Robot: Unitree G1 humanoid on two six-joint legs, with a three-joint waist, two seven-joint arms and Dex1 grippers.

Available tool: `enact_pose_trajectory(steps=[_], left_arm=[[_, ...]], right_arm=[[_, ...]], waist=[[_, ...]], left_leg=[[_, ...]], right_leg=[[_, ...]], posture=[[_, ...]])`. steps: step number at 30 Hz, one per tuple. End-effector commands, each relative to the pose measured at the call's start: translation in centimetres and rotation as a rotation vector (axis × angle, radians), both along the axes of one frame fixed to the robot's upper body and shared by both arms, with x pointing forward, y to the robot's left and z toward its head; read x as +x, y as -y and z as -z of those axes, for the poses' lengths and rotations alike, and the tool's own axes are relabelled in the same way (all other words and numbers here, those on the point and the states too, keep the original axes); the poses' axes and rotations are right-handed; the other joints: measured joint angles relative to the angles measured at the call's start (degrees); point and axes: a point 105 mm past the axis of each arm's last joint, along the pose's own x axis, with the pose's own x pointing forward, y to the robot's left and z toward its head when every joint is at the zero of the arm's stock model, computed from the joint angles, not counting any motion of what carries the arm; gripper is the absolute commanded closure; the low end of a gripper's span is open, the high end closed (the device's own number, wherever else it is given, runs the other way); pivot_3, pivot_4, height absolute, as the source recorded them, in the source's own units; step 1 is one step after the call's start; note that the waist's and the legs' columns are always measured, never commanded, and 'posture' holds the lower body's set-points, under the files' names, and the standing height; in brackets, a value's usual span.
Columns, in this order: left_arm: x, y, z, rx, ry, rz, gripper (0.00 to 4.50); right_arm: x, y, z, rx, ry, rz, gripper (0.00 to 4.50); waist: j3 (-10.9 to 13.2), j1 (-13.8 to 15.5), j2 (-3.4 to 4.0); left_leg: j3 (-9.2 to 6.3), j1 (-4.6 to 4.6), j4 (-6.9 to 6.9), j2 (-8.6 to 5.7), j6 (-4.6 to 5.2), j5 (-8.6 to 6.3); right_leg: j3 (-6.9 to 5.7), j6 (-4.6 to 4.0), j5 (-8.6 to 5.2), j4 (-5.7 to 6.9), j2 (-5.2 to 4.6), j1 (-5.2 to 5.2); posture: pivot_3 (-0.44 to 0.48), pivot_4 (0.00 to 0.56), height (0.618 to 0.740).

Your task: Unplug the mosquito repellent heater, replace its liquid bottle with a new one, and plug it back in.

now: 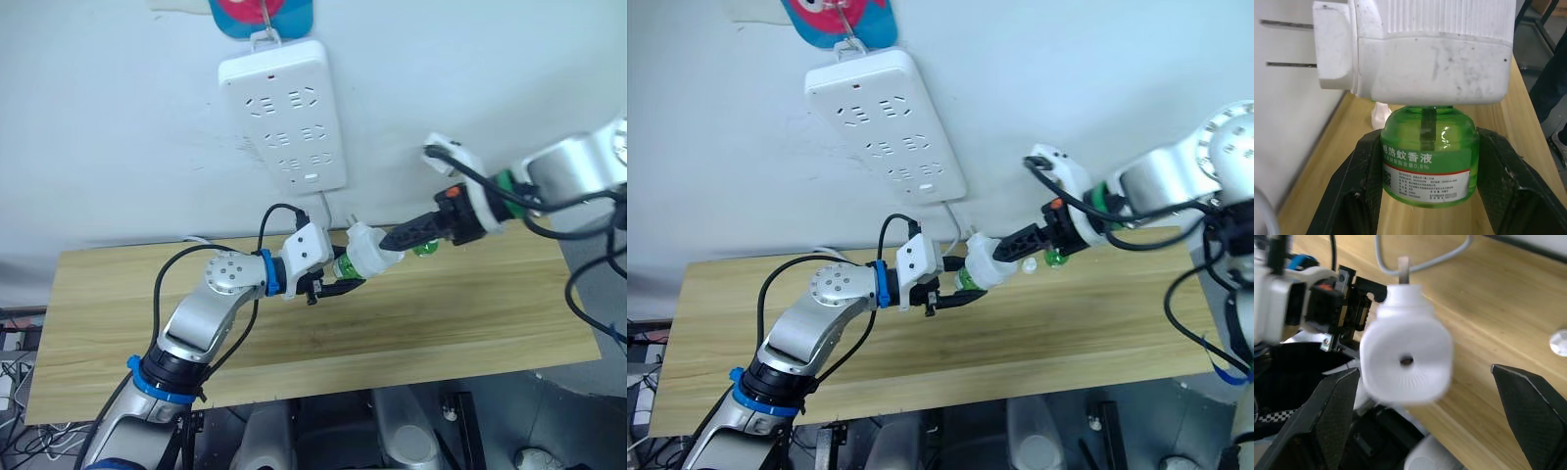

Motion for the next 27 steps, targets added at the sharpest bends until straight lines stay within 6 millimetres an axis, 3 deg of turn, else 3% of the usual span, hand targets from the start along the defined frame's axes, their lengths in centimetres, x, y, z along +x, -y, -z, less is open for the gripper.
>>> enact_pose_trajectory(steps=[1,5,11,21,27], left_arm=[[-0.5,-0.1,-1.5,-0.048,0.049,0.012,2.26],[-0.6,-0.4,-2.0,-0.086,0.047,0.003,2.26],[-1.1,-0.9,-3.0,-0.18,0.047,-0.007,2.26],[-2.0,-0.7,-3.9,-0.303,0.031,-0.021,2.26],[-2.1,-0.2,-4.4,-0.354,0.022,-0.024,2.26]], right_arm=[[-2.3,-0.3,-1.7,0.123,0.065,-0.104,0.02],[-2.8,0.1,-2.1,0.217,0.123,-0.088,0.02],[-3.0,0.2,-3.1,0.386,0.374,0.032,0.02],[-5.6,-0.4,-1.2,0.467,0.47,0.116,0.02],[-5.0,-0.9,-0.3,0.445,0.509,0.188,0.02]], waist=[[0.0,-0.1,0.02],[0.0,-0.1,0.07],[-0.3,-0.1,0.14],[-1.1,-0.1,0.31],[-1.1,-0.2,0.31]], left_leg=[[0.02,0.01,0.01,0.0,0.0,0.0],[0.03,0.02,0.06,0.0,0.01,0.0],[0.02,0.0,0.04,0.0,0.01,-0.01],[0.02,0.06,0.08,-0.01,0.02,-0.01],[0.05,0.11,0.08,-0.01,0.02,-0.01]], right_leg=[[0.02,0.0,0.0,-0.01,0.0,0.0],[0.03,0.0,0.0,-0.01,0.0,-0.01],[-0.02,0.01,0.0,0.05,0.0,0.01],[-0.01,0.02,0.01,-0.03,0.04,0.06],[0.04,0.02,0.01,-0.03,0.23,0.09]], posture=[[-0.327,0.303,0.74],[-0.333,0.298,0.74],[-0.334,0.297,0.74],[-0.344,0.319,0.74],[-0.347,0.325,0.74]])
